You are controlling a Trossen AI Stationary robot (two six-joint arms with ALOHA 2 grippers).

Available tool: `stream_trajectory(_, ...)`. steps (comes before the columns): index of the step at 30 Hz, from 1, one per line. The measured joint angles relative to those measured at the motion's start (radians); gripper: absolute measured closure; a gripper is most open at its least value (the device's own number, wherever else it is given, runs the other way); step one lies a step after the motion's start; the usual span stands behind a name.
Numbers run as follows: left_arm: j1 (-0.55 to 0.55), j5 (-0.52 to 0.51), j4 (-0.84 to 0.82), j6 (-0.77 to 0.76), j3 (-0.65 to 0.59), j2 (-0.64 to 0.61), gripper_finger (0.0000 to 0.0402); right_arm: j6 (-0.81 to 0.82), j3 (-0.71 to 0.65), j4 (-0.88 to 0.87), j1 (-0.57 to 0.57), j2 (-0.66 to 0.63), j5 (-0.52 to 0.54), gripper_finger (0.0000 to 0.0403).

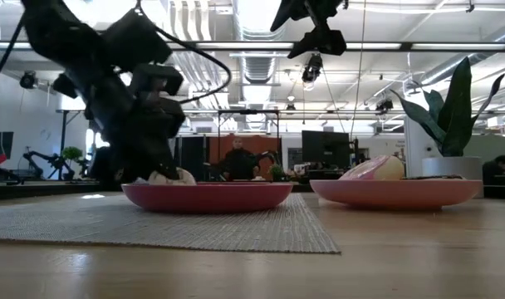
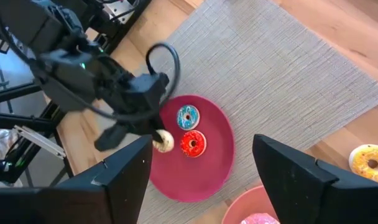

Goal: Pick & Place donuts
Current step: Put the small white donut on the light pink plate, then put the small orange donut on the light pink plate

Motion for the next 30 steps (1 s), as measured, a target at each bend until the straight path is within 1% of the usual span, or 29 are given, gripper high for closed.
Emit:
stream_trajectory(2,-0.003,0.002,-0.051,0.02,0.044,0.031,0.0351,0.0,0.0,0.0,0.0,0.0,0.0,0.0136)
stream_trajectory(5,-0.005,-0.008,-0.183,0.067,0.117,0.058,0.0334,0.0,0.0,-0.001,0.0,0.0,-0.001,0.0138)
stream_trajectory(11,-0.016,-0.117,-0.488,0.177,0.232,0.061,0.0289,0.0,0.0,-0.009,0.0,0.0,-0.002,0.0135)
stream_trajectory(15,-0.015,-0.137,-0.569,0.201,0.256,0.038,0.0258,-0.005,0.0,-0.009,0.0,0.0,-0.002,0.0138)
stream_trajectory(17,-0.016,-0.138,-0.571,0.199,0.257,0.006,0.0248,-0.009,0.0,-0.01,0.0,0.0,-0.002,0.0138)
stream_trajectory(20,-0.016,-0.158,-0.567,0.199,0.259,-0.075,0.0244,-0.015,0.0,-0.016,0.0,0.0,-0.002,0.0136)
stream_trajectory(22,-0.014,-0.216,-0.586,0.204,0.261,-0.139,0.0243,-0.015,0.0,-0.016,0.0,0.0,-0.002,0.0135)
stream_trajectory(24,0.003,-0.303,-0.658,0.204,0.261,-0.205,0.0243,-0.016,0.0,-0.016,0.0,0.0,-0.001,0.0136)
stream_trajectory(26,0.044,-0.377,-0.749,0.187,0.253,-0.263,0.0243,-0.017,0.0,-0.016,0.0,0.0,-0.001,0.0137)
stream_trajectory(30,0.181,-0.447,-0.878,0.198,0.228,-0.352,0.0243,-0.024,0.0,-0.016,0.0,0.0,-0.001,0.0137)
